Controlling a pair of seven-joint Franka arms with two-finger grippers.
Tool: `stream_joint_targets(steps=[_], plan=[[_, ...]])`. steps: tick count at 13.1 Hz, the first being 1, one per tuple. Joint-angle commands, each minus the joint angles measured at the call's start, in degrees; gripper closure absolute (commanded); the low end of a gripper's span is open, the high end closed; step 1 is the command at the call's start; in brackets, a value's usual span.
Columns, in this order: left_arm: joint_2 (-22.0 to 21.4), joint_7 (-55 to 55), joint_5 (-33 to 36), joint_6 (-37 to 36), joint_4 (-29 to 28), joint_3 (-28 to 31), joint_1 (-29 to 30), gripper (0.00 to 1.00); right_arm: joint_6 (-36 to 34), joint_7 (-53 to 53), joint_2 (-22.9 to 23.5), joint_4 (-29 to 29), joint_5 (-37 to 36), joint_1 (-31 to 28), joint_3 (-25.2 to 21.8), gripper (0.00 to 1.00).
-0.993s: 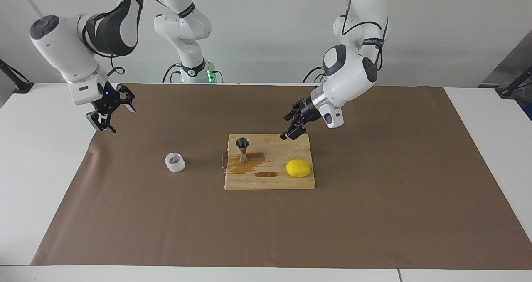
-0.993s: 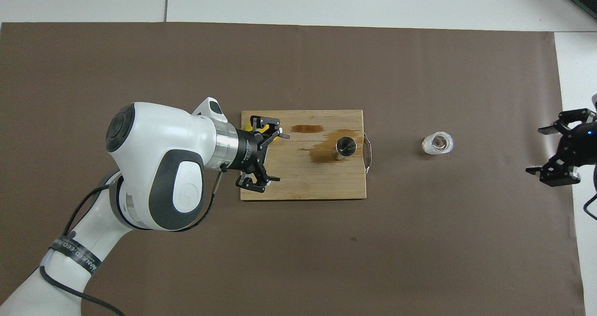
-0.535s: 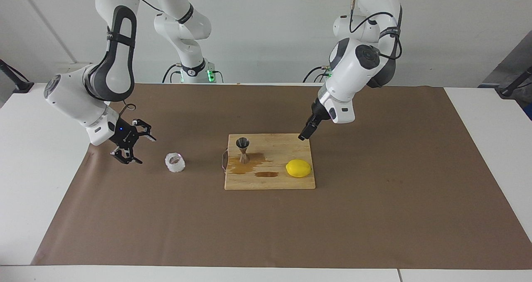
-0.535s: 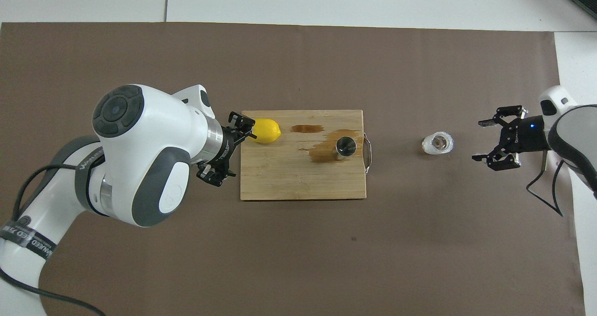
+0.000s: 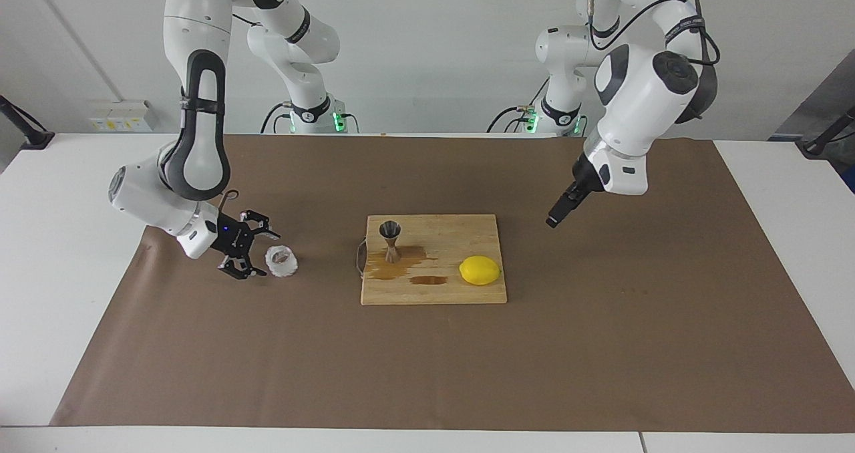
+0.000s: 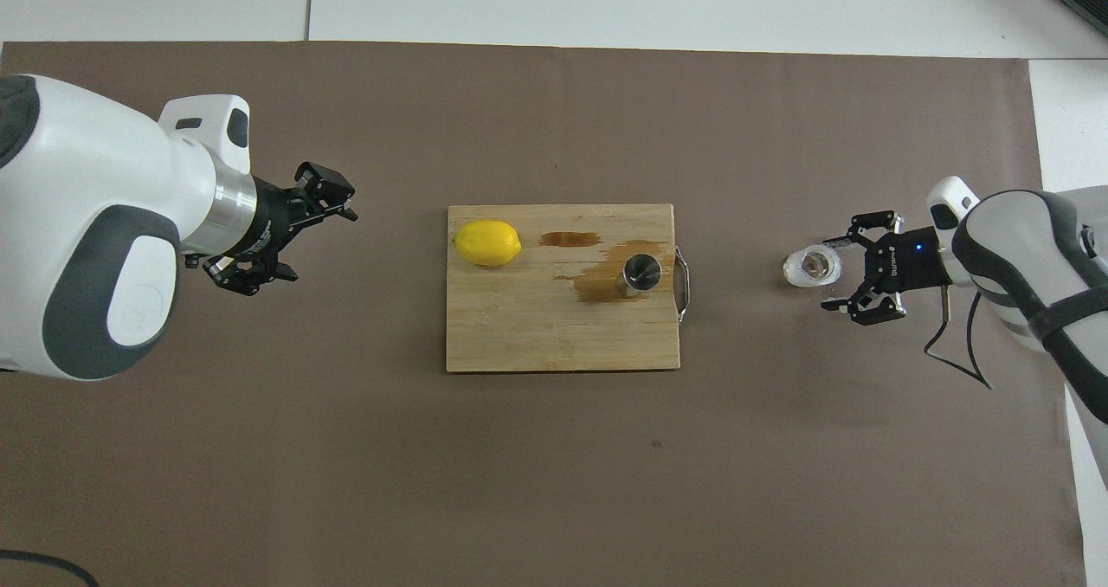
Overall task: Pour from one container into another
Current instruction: 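Withdraw the left gripper while the right gripper reaches the white cup, then grasp the white cup with the right gripper and lift it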
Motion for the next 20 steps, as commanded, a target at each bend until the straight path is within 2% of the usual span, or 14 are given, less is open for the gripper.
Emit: stream_joint_targets(steps=[1,3,7,8,9,11,14,15,18,20], plan=[[-2.5,11.8,1.1,-2.3,-0.2,0.8,2.8,0.00,1.7,-4.9,1.4,0.0,2.7,0.4,0.2,0.00],[-3.8,21.9,1.1,-2.7,-0.3,6.7,0.4,0.00,1.8,-5.2,1.6,-0.1,3.4,1.1,0.3,0.00],[-5.3,36.5,6.1,-9.5,3.3,8.6,1.0,0.00,3.1,-6.5,1.6,-0.9,3.5,1.3,0.3,0.00],[-5.3,37.8,6.2,-10.8,4.5,8.8,1.1,0.00,3.2,-6.5,1.6,-0.9,3.5,1.3,0.3,0.10],[-5.3,38.1,6.3,-12.6,6.0,8.8,1.2,0.00,3.2,-6.5,1.6,-0.9,3.6,2.1,0.2,0.35],[-5.4,39.4,7.0,-15.8,7.9,8.9,1.2,0.00,3.2,-6.2,1.6,-0.8,3.6,2.4,0.3,0.61],[-5.7,43.1,7.9,-22.2,11.9,10.3,1.2,0.00,3.2,-5.8,1.4,-0.4,3.7,2.4,0.4,0.63],[-5.7,43.7,7.9,-24.4,13.0,10.3,1.2,0.00,3.1,-5.2,1.4,-0.3,3.7,2.4,0.7,0.67],[-7.2,46.4,7.7,-25.6,12.1,10.4,1.2,0.00,3.2,1.1,-1.9,0.2,2.8,3.5,3.8,0.67],[-7.9,45.9,7.6,-25.3,11.1,10.4,1.0,0.00,3.1,7.8,-4.4,1.3,0.9,7.4,3.6,0.68]])
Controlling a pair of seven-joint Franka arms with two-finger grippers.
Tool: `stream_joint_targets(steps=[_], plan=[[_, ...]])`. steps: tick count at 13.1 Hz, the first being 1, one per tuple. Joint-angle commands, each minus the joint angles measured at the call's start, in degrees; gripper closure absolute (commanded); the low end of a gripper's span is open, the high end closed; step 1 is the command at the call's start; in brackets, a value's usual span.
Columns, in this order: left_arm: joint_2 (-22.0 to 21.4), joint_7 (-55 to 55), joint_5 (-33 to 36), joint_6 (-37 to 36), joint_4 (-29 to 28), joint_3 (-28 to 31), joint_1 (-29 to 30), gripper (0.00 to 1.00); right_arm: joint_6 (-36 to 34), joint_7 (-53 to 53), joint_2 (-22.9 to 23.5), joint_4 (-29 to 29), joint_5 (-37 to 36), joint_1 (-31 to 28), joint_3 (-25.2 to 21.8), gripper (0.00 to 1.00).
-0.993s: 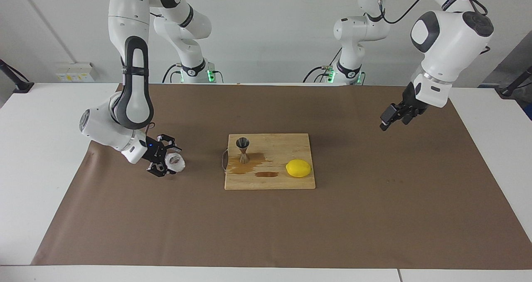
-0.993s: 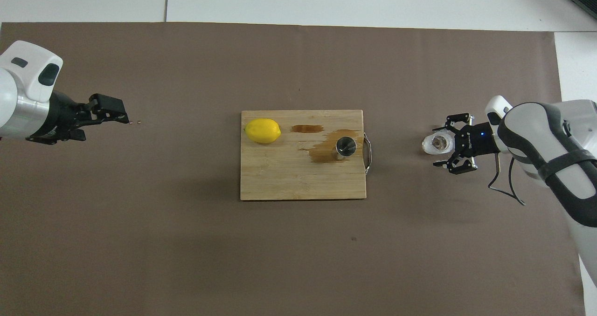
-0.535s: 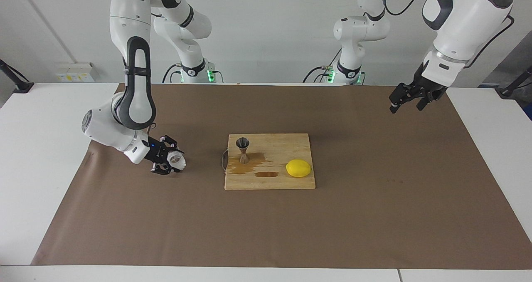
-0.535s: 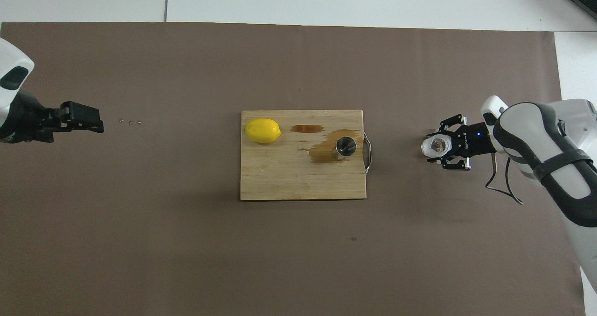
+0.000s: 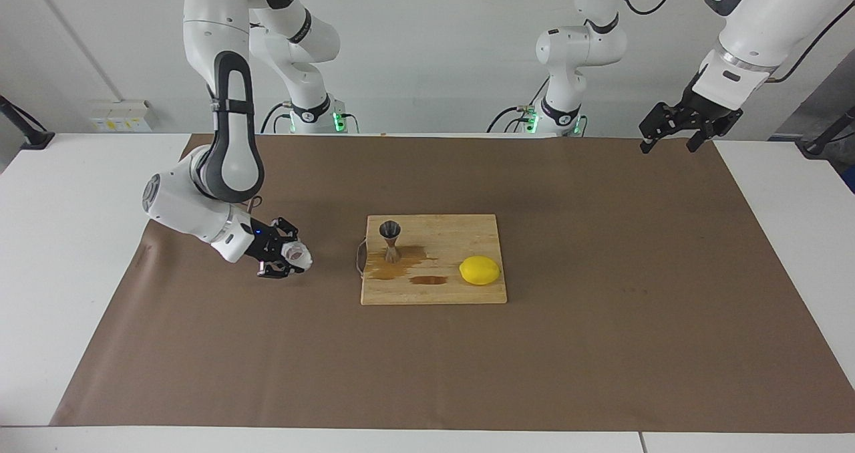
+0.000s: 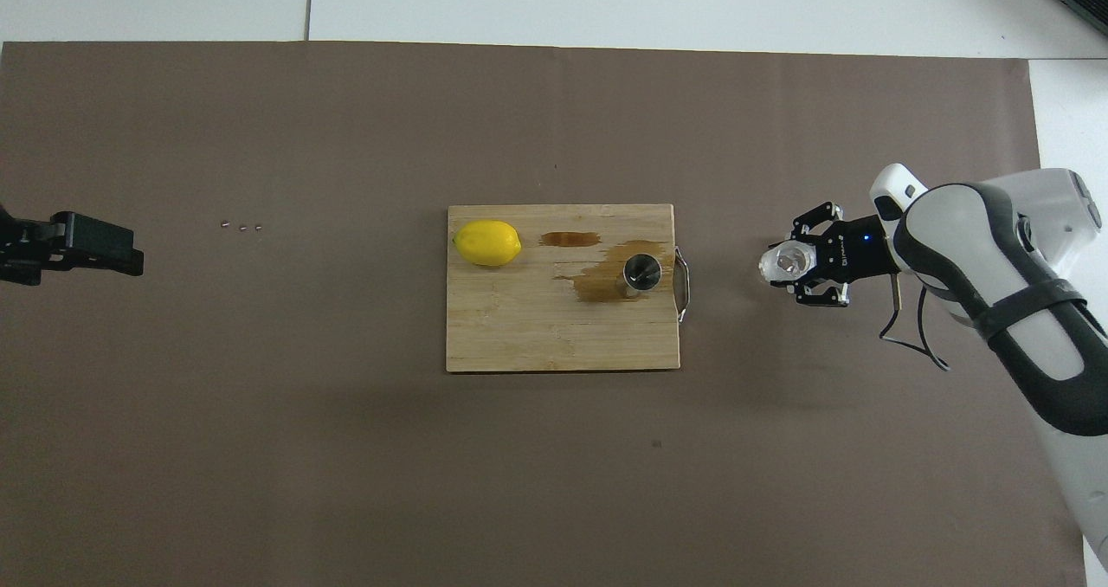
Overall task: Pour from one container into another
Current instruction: 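Grasp the white cup with the right gripper and lift it, then carry the white cup with the right gripper above the metal cup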
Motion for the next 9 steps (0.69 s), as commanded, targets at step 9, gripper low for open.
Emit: stream_joint_targets(steps=[9], plan=[[-2.1,1.5,1.1,-0.8,-1.0,0.2,-0.7,0.00,1.0,34.6,-7.3,3.2,-22.1,14.0,0.5,0.68]])
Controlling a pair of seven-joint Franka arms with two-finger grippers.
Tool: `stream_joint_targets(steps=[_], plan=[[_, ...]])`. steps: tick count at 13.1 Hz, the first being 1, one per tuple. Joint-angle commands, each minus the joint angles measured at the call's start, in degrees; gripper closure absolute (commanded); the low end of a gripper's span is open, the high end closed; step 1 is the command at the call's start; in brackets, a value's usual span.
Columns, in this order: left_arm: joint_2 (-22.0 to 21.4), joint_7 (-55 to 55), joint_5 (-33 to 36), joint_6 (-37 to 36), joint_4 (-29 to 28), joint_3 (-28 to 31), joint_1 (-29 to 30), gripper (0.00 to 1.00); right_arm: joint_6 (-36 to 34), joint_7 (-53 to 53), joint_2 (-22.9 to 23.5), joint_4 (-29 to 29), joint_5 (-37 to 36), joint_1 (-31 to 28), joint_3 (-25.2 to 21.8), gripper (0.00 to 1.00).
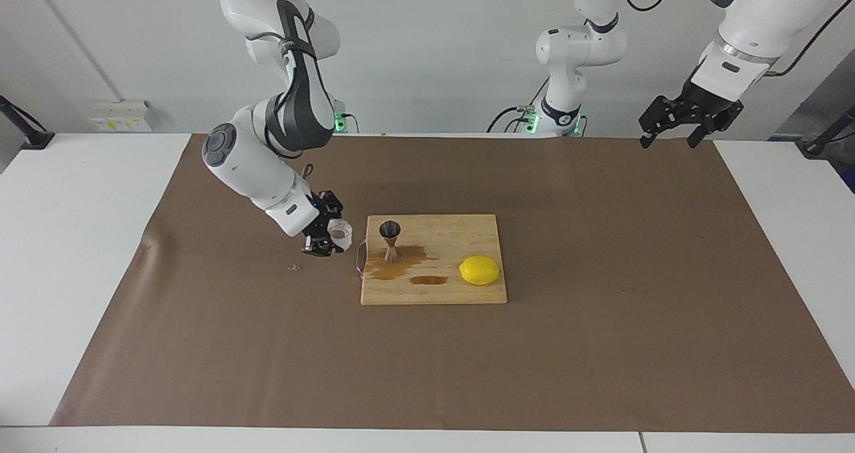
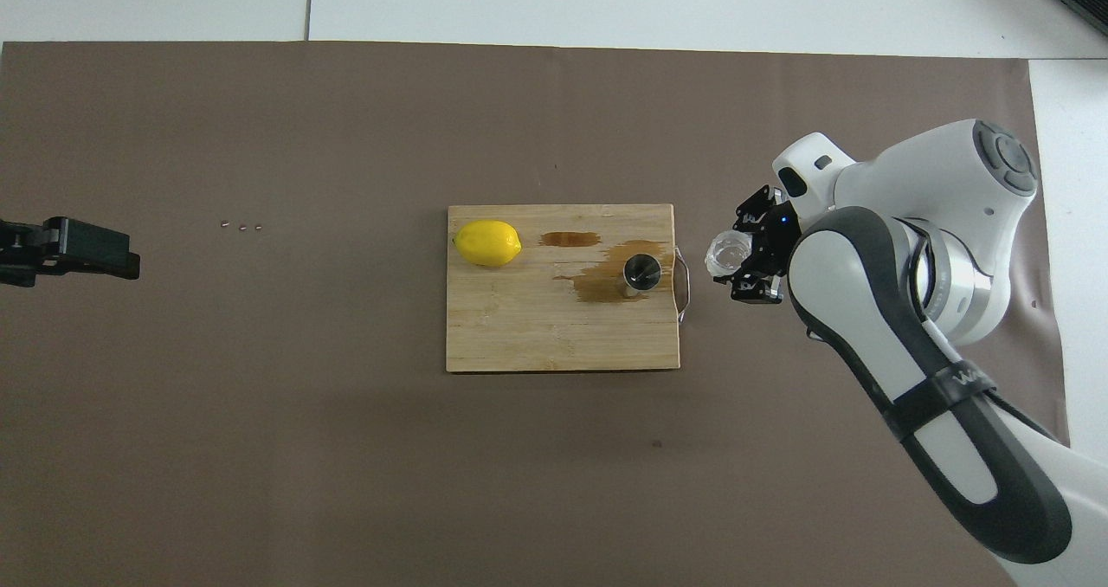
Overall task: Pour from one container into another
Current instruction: 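Carry the white cup with the right gripper above the metal cup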
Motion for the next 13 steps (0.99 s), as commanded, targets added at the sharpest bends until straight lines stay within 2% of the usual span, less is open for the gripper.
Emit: stream_joint_targets(steps=[1,13], plan=[[-1.8,0.4,1.0,-0.9,-1.9,0.4,-0.6,0.00,0.9,7.5,-1.0,0.8,-6.1,2.0,0.3,0.68],[-1.9,0.2,0.8,-1.9,-2.0,0.5,-0.4,0.00,1.8,20.8,-0.8,3.2,-21.0,10.8,0.5,0.68]])
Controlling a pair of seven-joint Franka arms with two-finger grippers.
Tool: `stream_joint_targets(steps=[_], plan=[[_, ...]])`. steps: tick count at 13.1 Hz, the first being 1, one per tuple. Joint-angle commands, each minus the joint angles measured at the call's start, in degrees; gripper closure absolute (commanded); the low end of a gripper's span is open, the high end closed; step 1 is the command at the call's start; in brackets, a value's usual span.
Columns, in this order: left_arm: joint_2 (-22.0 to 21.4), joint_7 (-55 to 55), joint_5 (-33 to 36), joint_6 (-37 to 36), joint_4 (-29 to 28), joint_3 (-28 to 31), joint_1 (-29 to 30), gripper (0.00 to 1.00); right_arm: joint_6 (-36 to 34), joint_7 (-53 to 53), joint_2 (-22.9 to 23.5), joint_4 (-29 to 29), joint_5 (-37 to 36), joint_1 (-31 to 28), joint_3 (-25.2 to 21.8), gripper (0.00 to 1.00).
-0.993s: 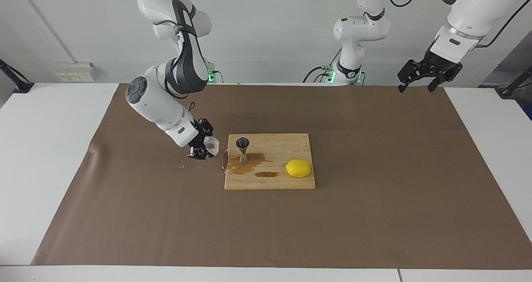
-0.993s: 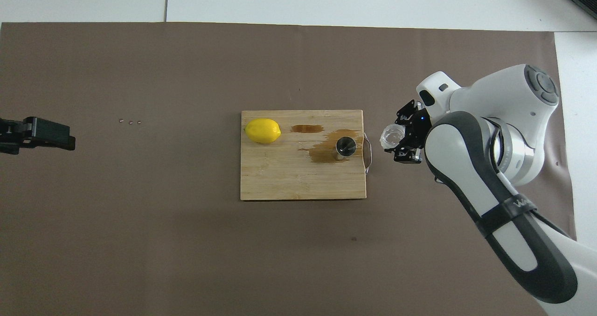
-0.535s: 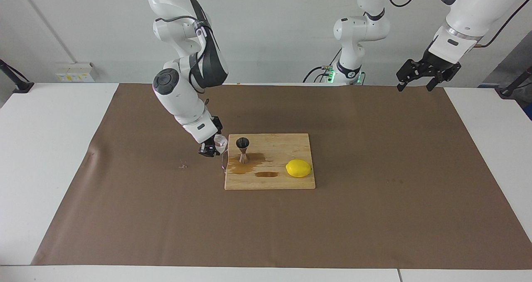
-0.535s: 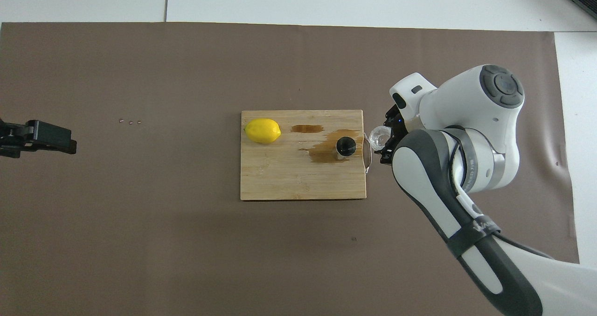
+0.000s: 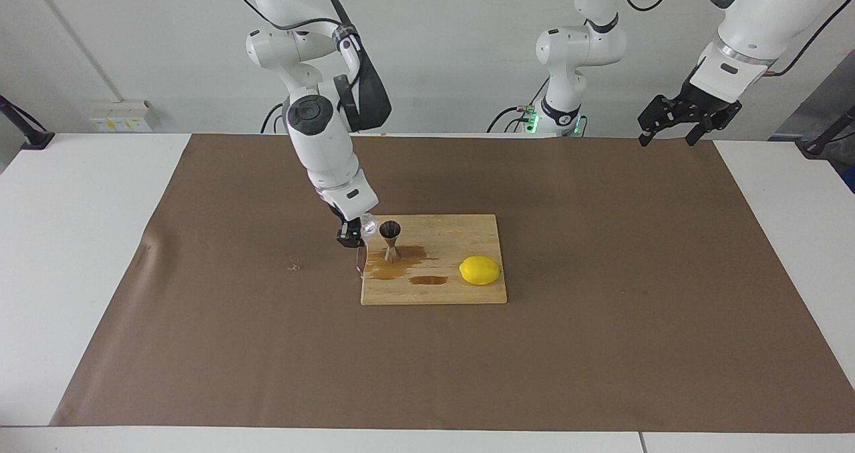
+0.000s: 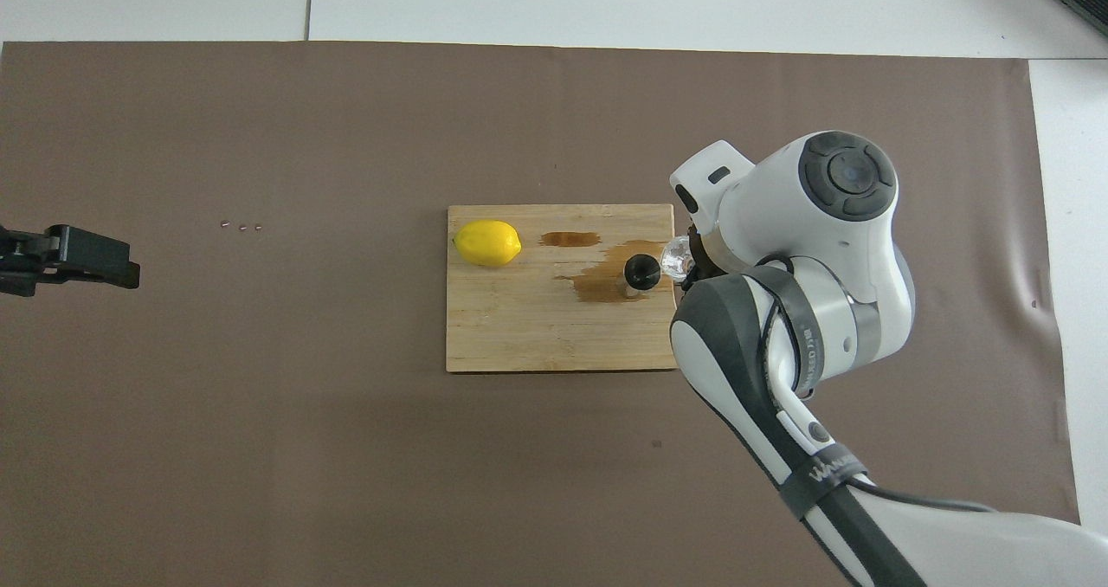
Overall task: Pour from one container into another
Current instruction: 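Carry the white cup with the right gripper above the metal cup, then tilt the white cup with the right gripper over the metal cup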
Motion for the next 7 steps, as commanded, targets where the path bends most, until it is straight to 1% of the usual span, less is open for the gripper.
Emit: stream_joint_targets(steps=[1,3,5,7], plan=[[-1.8,0.2,0.8,-0.4,-1.8,0.4,-0.3,0.00,1.1,2.8,-0.5,0.1,-4.0,0.7,0.3,0.68],[-1.8,0.2,0.8,-0.4,-1.8,0.4,-0.3,0.00,1.4,4.0,-0.5,0.1,-6.5,2.4,0.3,0.68],[-1.8,0.2,0.8,-0.4,-1.8,0.4,-0.4,0.00,1.5,6.5,-0.5,0.1,-9.7,2.7,0.3,0.68],[-1.8,0.2,0.8,-0.4,-1.8,0.4,-0.3,0.00,1.5,7.0,-0.6,0.1,-10.0,3.9,0.2,0.68]])
